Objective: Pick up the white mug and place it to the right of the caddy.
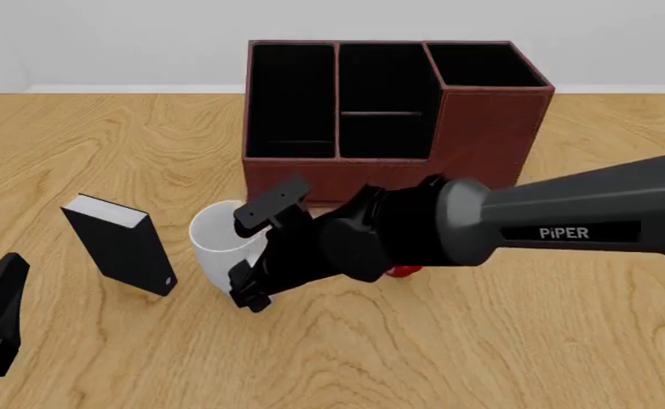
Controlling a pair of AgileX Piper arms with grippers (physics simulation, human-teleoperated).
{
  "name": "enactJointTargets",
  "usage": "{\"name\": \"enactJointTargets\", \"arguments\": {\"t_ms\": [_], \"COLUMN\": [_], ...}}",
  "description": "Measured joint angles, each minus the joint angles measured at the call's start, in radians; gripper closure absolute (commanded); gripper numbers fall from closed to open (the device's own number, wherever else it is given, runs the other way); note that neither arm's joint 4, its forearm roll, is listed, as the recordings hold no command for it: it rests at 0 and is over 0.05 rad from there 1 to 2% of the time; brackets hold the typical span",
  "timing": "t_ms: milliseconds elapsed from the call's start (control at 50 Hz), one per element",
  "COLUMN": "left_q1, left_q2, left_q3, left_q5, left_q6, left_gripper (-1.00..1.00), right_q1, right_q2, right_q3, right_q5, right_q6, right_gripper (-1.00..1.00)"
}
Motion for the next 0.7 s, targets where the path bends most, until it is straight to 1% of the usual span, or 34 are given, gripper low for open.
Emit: {"name": "enactJointTargets", "arguments": {"t_ms": [240, 260, 420, 700], "left_q1": [0.0, 0.0, 0.0, 0.0], "left_q2": [0.0, 0.0, 0.0, 0.0], "left_q3": [0.0, 0.0, 0.0, 0.0], "left_q5": [0.0, 0.0, 0.0, 0.0], "left_q6": [0.0, 0.0, 0.0, 0.0], "left_gripper": [-1.0, -1.0, -1.0, -1.0], "right_q1": [0.003, 0.002, -0.001, -0.002], "right_q2": [0.015, 0.015, 0.011, 0.008], "right_q3": [0.005, 0.006, 0.012, 0.015], "right_q5": [-0.01, -0.011, -0.016, -0.014], "right_q6": [0.005, 0.004, -0.013, -0.027], "right_gripper": [-1.0, 1.0, 1.0, 1.0]}}
